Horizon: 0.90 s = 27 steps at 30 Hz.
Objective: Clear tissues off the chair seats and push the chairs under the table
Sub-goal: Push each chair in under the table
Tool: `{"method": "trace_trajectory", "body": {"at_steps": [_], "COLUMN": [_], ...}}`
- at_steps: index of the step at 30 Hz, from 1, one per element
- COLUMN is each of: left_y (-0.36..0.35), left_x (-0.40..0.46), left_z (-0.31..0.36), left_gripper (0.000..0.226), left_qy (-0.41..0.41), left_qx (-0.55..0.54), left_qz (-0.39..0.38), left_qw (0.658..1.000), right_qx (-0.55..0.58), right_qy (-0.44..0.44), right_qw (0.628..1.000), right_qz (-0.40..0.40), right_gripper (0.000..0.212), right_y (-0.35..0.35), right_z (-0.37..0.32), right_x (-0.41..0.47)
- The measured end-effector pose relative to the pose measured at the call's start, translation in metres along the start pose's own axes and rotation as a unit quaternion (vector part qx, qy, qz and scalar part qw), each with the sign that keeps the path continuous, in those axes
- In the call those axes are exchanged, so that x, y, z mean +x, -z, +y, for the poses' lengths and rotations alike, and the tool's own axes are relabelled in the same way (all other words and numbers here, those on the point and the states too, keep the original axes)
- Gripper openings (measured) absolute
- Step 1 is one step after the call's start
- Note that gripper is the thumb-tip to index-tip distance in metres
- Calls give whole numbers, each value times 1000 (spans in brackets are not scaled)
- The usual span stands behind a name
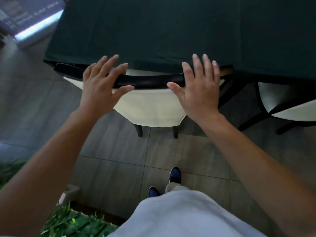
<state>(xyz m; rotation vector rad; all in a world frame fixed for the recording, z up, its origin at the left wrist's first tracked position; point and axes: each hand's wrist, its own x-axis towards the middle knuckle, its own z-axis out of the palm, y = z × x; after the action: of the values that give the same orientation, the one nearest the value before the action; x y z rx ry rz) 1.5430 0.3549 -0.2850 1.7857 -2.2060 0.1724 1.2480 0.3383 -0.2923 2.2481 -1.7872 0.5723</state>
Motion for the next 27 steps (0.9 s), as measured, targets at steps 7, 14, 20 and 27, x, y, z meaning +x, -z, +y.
{"method": "trace_trajectory", "body": {"at_steps": [7, 14, 20, 27], "left_y": [-1, -4, -10, -16], "left_x": [-46, -30, -21, -4], "left_z": [7, 3, 18, 36], "left_gripper": [71, 74, 82, 68], "left_qy": [11, 17, -4, -55], "left_qx": [14, 7, -18, 0], "left_qz": [12, -2, 34, 67], "left_qw": [1000, 1000, 999, 996], "right_qx": [31, 29, 6, -14], "right_qy": [7, 15, 14, 0], "right_qw": [999, 999, 998, 999], "right_qz": [20, 30, 58, 31], "right_gripper": [74, 75, 75, 78], "right_y": [3, -7, -6, 1], "right_z": [-12, -4, 11, 34], "right_x": [-45, -28, -30, -31]}}
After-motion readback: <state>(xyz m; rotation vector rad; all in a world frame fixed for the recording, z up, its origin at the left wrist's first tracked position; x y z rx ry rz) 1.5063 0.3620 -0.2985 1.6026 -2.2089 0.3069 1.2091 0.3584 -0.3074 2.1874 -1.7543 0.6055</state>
